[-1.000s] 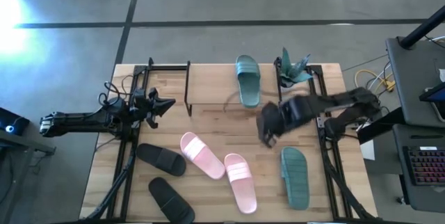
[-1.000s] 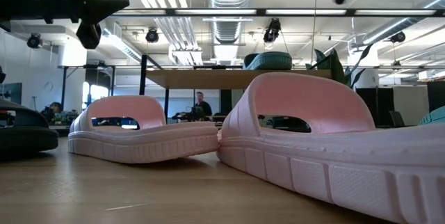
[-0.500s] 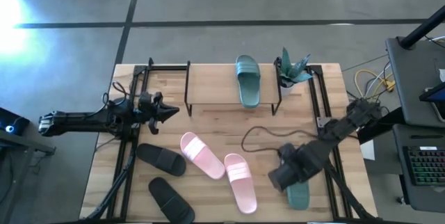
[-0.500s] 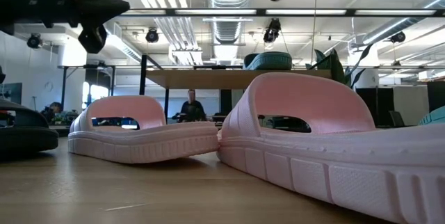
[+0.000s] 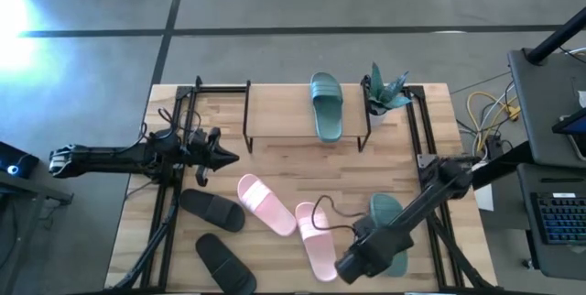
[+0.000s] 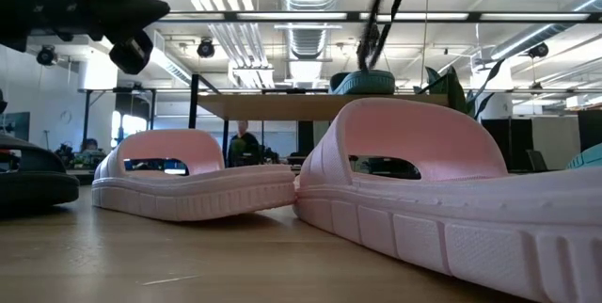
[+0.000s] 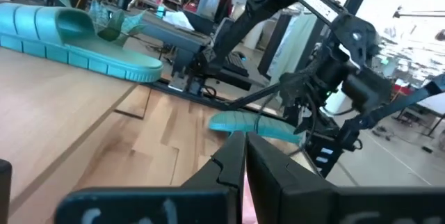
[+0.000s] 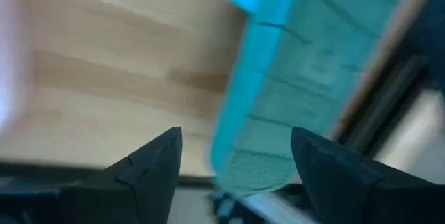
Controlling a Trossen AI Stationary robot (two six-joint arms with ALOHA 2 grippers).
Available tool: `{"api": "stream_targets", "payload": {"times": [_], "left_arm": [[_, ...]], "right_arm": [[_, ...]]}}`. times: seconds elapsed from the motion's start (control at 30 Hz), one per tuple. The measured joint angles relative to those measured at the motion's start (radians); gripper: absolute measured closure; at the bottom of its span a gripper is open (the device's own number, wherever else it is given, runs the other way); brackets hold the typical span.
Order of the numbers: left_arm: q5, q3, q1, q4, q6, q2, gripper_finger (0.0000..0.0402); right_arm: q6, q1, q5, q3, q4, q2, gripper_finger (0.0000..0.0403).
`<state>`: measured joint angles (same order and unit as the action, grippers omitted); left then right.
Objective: Pick and place slides into the shelf
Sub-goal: Put the green slide on the shelf
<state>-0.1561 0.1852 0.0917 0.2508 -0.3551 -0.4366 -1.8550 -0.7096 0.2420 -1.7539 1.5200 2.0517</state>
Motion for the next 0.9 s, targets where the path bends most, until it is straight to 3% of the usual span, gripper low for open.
{"api": "stream_targets", "payload": {"times": [0.07,0.33,0.5,0.9], "left_arm": [[0.007,0.0,0.0,0.0,0.002,0.002,0.0402],[0.034,0.0,0.0,0.021,-0.008,-0.011,0.0402],[0.057,0.004,0.0,0.035,-0.113,-0.025,0.0402],[0.057,0.009,0.0,0.037,-0.138,-0.033,0.0402]], "right_arm": [[0.023,0.001,0.02,-0.043,0.063,0.056,0.0142],[0.031,-0.008,-0.009,-0.071,0.052,0.155,0.0142],[0.054,-0.009,-0.027,-0.069,0.05,0.189,0.0145],[0.046,-0.009,-0.027,-0.029,0.051,0.208,0.018]]}}
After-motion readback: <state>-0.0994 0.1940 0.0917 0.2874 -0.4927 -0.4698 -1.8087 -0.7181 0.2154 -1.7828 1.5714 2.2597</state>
